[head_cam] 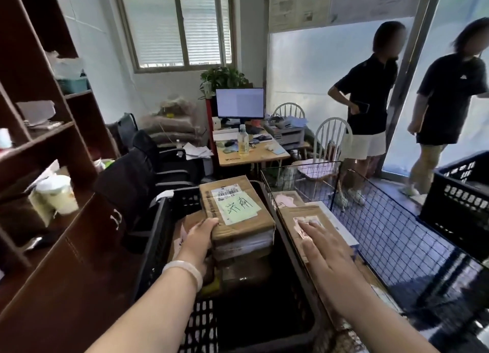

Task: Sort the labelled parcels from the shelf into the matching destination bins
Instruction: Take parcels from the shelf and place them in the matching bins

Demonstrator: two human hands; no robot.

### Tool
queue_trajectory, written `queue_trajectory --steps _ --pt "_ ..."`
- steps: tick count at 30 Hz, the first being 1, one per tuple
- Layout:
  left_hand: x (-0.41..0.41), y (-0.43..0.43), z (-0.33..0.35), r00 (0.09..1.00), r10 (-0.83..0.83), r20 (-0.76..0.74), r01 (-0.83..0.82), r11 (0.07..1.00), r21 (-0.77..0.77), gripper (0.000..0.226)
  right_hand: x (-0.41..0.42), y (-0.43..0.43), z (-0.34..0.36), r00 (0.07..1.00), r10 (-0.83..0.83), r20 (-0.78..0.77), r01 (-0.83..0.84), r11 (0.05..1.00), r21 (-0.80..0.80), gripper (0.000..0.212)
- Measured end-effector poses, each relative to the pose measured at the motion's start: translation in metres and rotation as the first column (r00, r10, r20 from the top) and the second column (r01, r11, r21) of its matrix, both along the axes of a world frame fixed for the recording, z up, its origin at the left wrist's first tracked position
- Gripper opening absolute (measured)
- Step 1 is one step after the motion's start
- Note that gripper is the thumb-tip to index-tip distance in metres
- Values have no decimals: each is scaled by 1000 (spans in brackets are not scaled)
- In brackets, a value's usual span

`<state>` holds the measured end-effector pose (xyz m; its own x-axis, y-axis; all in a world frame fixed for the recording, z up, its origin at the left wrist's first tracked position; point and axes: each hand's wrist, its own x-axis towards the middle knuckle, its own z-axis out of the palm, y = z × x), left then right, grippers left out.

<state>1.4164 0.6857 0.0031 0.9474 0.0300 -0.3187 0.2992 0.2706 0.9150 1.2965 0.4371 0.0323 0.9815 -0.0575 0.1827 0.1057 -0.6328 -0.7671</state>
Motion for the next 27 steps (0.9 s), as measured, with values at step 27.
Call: queue_trajectory --steps 27 --pt "108 -28 11 906 -368 211 12 519 855 83 -16 39 -2 901 -426 -87 397 888 -231 68"
